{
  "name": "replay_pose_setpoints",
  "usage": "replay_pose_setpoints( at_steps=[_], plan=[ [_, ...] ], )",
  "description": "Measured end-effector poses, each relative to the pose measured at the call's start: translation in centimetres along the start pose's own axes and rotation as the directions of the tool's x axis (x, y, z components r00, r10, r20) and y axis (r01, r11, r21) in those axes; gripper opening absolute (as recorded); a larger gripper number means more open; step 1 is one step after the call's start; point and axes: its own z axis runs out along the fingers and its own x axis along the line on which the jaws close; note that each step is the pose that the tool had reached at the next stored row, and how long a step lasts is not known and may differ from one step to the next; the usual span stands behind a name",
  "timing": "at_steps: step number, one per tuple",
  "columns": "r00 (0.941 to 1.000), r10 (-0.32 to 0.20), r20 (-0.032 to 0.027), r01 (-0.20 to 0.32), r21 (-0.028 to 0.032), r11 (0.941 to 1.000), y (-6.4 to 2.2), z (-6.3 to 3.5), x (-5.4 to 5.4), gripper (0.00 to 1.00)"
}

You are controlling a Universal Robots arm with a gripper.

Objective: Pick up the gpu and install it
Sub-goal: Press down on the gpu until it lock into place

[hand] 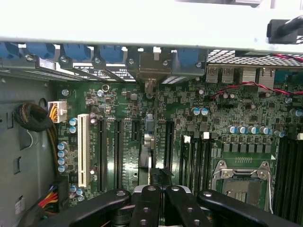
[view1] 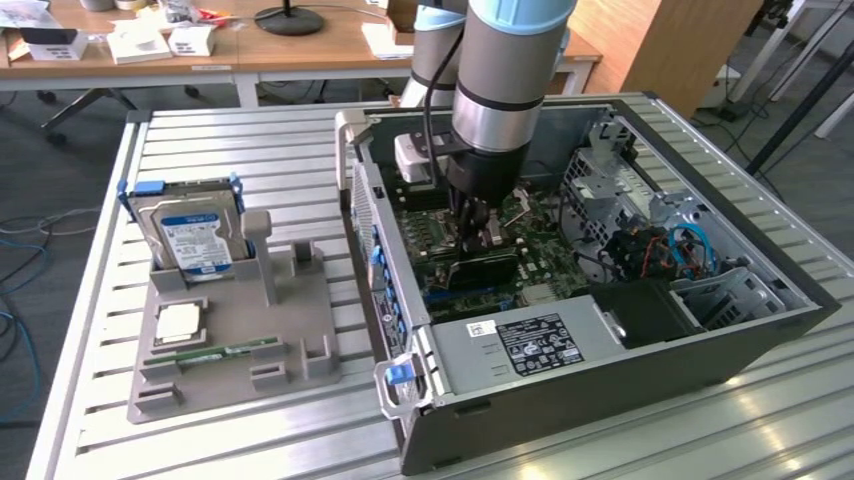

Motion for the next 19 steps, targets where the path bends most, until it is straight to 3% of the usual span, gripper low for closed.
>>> replay_pose_setpoints(
  at_steps=[19],
  plan=[
    [1.0, 0.0, 0.0022, 0.0, 0.0006, 1.0, 0.0, 0.09, -0.02, 0.1]
  ],
)
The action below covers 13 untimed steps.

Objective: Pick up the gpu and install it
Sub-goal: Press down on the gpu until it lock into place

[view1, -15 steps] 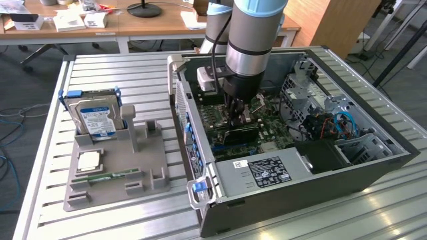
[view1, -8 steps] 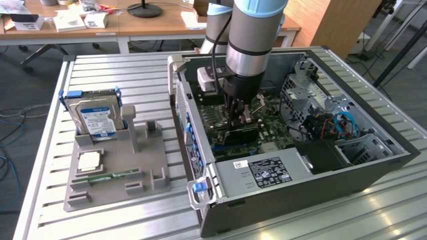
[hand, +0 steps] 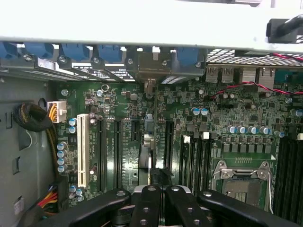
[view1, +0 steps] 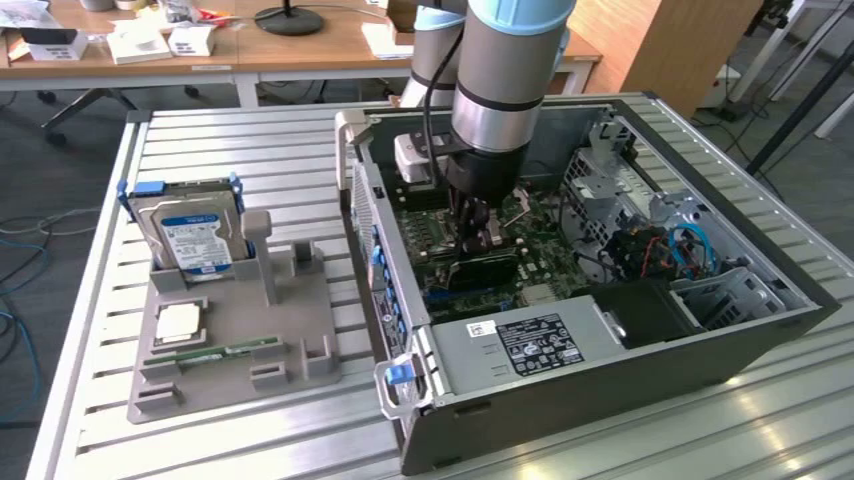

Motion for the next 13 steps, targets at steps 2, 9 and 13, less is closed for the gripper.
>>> replay_pose_setpoints(
  at_steps=[2, 9, 13],
  plan=[
    [1.0, 0.0, 0.0013, 0.0, 0.0009, 1.0, 0.0, -0.21, 0.0, 0.1],
    [1.0, 0.0, -0.0013, 0.0, -0.0003, 1.0, -0.05, -1.49, 0.0, 0.1],
    [1.0, 0.0, -0.0013, 0.0, -0.0003, 1.0, -0.09, -2.43, 0.0, 0.1]
  ],
)
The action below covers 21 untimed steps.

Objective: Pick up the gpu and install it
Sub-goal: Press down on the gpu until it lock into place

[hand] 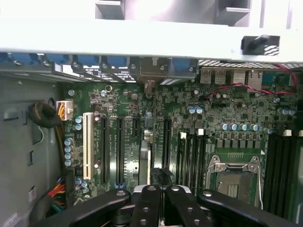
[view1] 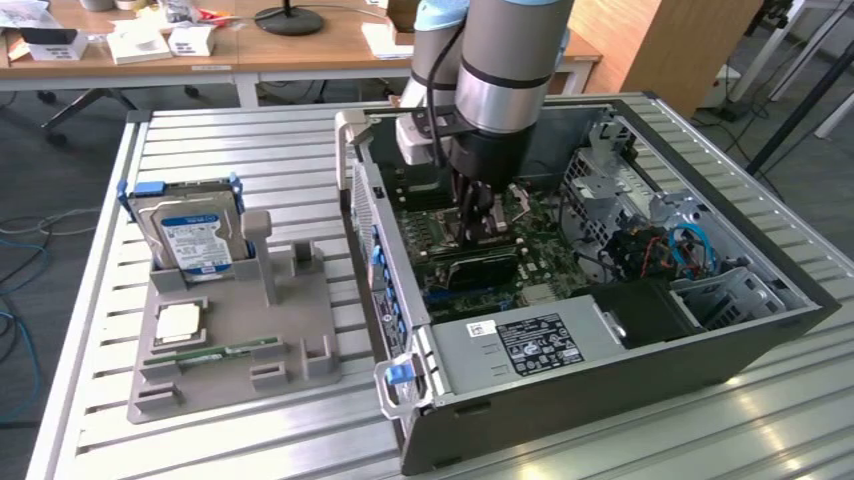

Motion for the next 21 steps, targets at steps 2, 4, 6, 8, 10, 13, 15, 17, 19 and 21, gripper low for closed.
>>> replay_pose_setpoints(
  at_steps=[2, 4, 6, 8, 10, 13, 15, 17, 19, 21],
  plan=[
    [1.0, 0.0, -0.0002, 0.0, 0.0, 1.0, -0.02, -0.54, 0.0, 0.1],
    [1.0, 0.0, -0.0001, 0.0, 0.0, 1.0, -0.04, -1.1, 0.0, 0.1],
    [1.0, 0.001, -0.0001, -0.001, 0.0, 1.0, -0.06, -1.65, 0.0, 0.1],
    [1.0, 0.002, -0.0002, -0.002, -0.0001, 1.0, -0.09, -2.17, 0.0, 0.1],
    [1.0, 0.003, -0.0002, -0.003, 0.0001, 1.0, -0.1, -2.62, 0.0, 0.1],
    [1.0, 0.004, -0.0003, -0.004, 0.0, 1.0, -0.13, -3.26, -0.1, 0.1],
    [1.0, 0.004, -0.0002, -0.004, 0.0001, 1.0, -0.15, -3.68, -0.1, 0.1],
    [1.0, 0.005, -0.0003, -0.005, 0.0, 1.0, -0.16, -4.09, -0.1, 0.1],
    [1.0, 0.006, -0.0004, -0.006, 0.0, 1.0, -0.18, -4.46, -0.1, 0.1],
    [1.0, 0.007, -0.0004, -0.007, 0.0001, 1.0, -0.19, -4.8, -0.1, 0.1]
  ],
)
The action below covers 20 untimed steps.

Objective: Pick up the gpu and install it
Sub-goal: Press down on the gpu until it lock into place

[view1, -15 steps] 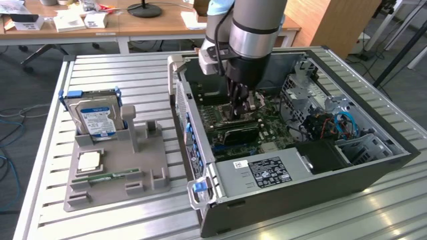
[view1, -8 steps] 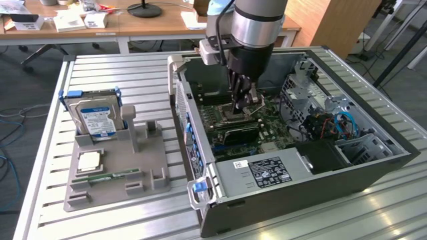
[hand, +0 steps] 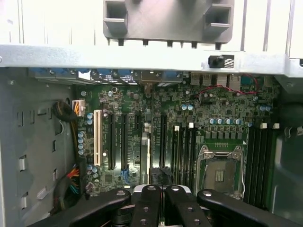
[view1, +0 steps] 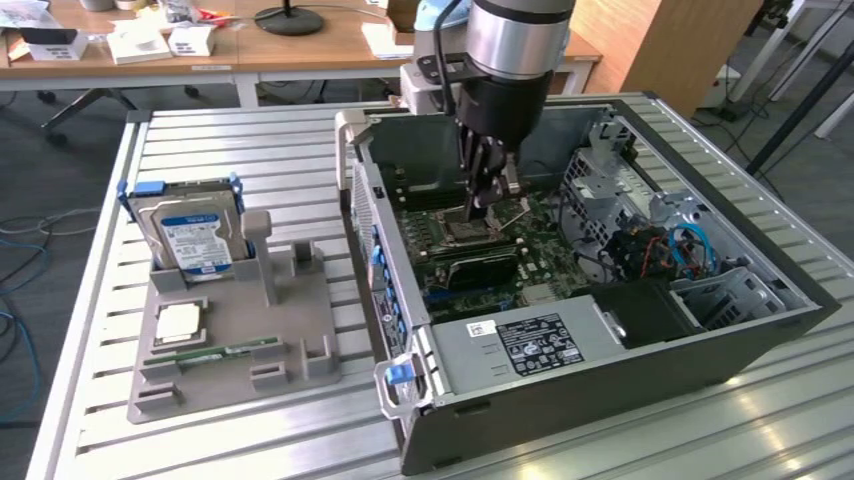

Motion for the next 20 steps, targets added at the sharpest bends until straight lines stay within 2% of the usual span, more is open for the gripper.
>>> replay_pose_setpoints(
  at_steps=[10, 20],
  plan=[
    [1.0, 0.006, -0.0003, -0.006, 0.0001, 1.0, -0.06, -1.5, 0.0, 0.1],
    [1.0, 0.008, -0.0004, -0.008, 0.0002, 1.0, -0.07, -1.64, 0.0, 0.1]
  ],
)
